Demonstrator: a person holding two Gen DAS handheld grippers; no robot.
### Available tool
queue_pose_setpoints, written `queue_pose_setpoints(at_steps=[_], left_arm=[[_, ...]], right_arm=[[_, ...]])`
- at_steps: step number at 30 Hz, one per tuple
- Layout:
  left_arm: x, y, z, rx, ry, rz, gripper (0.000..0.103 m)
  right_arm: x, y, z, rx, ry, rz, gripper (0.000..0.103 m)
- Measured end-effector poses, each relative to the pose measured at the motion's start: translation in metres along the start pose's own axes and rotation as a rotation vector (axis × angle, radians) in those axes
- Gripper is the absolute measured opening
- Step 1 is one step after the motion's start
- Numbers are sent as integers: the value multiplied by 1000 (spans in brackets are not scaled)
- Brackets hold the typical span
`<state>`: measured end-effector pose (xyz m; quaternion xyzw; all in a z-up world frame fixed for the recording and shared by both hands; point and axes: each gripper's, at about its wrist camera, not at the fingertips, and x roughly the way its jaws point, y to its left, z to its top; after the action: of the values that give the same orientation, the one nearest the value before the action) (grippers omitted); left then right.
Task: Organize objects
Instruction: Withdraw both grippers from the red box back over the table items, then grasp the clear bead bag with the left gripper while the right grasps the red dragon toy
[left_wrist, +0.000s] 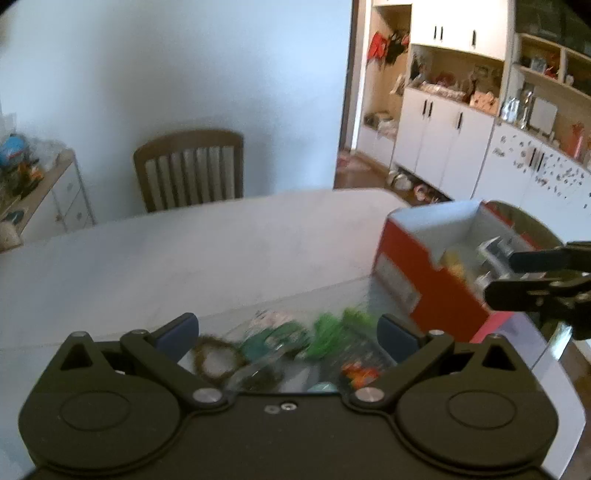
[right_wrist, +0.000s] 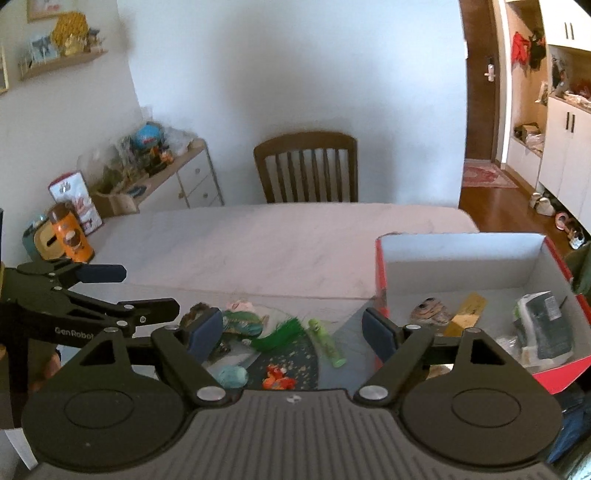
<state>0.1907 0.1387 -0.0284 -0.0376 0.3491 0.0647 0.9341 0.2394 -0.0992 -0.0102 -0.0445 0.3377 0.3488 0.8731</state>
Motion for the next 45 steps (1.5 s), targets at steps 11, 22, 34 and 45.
queue_pose_setpoints(at_steps=[11,22,34,45], left_arm=[[27,39,-40,14,52,18,103],[66,42,-60,33,75,-22,102],[96,43,-64,-147,164,-19,90],[112,39,-67,-217,200,-13,68]], right_arm=[[47,20,-22,-24,118,-23,83],[97,25,-45,-53,233,-48,83],[142,28,-66,-91,323,-59,82],[159,30,-68,-121,350,-55,63]])
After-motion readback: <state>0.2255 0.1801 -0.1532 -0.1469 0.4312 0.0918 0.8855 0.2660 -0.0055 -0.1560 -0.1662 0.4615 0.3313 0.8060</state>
